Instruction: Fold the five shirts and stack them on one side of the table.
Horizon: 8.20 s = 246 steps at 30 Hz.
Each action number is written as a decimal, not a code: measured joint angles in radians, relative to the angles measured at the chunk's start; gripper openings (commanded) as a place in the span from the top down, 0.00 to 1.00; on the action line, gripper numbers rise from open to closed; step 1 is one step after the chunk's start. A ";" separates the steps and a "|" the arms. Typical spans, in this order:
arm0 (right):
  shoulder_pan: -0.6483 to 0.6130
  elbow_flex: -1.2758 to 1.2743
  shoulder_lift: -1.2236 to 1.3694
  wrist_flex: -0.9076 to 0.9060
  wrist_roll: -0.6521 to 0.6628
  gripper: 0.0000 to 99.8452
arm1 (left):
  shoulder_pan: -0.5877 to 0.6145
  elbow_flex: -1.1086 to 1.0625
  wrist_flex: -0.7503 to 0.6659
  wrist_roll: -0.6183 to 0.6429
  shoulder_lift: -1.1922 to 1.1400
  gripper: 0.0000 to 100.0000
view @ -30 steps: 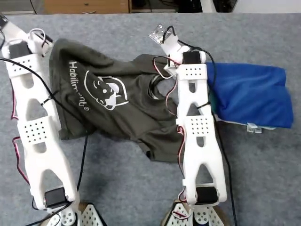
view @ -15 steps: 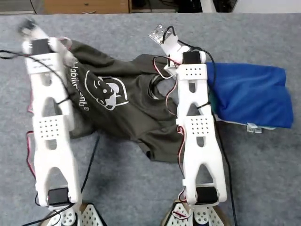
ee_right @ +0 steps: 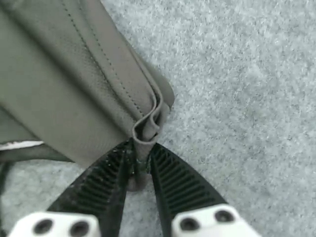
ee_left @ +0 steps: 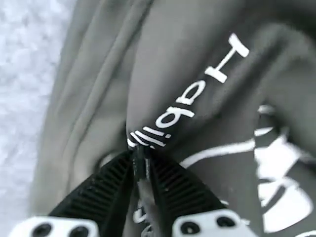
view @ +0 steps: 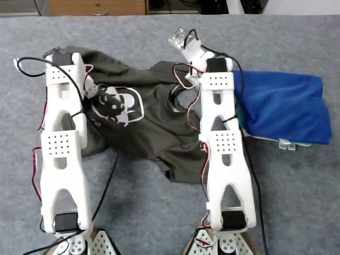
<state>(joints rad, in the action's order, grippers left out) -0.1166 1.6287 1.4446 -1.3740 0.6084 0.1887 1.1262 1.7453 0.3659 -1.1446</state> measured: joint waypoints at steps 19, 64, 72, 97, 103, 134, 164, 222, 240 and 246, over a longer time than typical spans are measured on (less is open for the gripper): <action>0.000 0.000 0.018 0.011 0.029 1.00 | 0.031 -1.227 -0.345 -0.110 0.824 0.98; 0.000 0.000 0.021 0.011 0.031 1.00 | 0.138 0.230 -0.528 -0.124 -0.114 0.81; 0.000 0.000 0.021 0.011 0.031 1.00 | 0.135 0.215 -0.566 -0.124 -0.115 0.82; 0.000 0.000 0.021 0.012 0.031 1.00 | 0.120 0.169 -0.628 -0.181 -0.115 0.81; 0.000 0.000 0.021 0.012 0.031 1.00 | 0.098 0.169 -0.606 -0.261 -0.115 0.81; 0.012 0.000 -0.015 0.046 -0.120 1.00 | 0.089 0.486 -0.270 -0.143 -0.020 0.98; -0.066 -0.071 -1.508 -0.267 -0.450 1.00 | 0.127 -0.393 0.005 -0.315 1.800 0.98; -0.209 -0.660 -2.008 0.213 -0.284 1.00 | 0.273 -0.526 -0.017 -0.526 2.358 0.98; -0.189 -1.295 -1.547 0.810 -0.325 1.00 | 0.273 -1.576 -1.003 -0.400 1.972 0.98; -0.152 -1.183 -1.168 0.971 -0.325 1.00 | 0.272 -1.741 -1.594 -0.393 1.694 0.98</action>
<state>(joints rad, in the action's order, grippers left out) -0.2685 0.4457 0.2770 -0.4028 0.2831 0.4603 -0.6153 0.1511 -0.0269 0.5493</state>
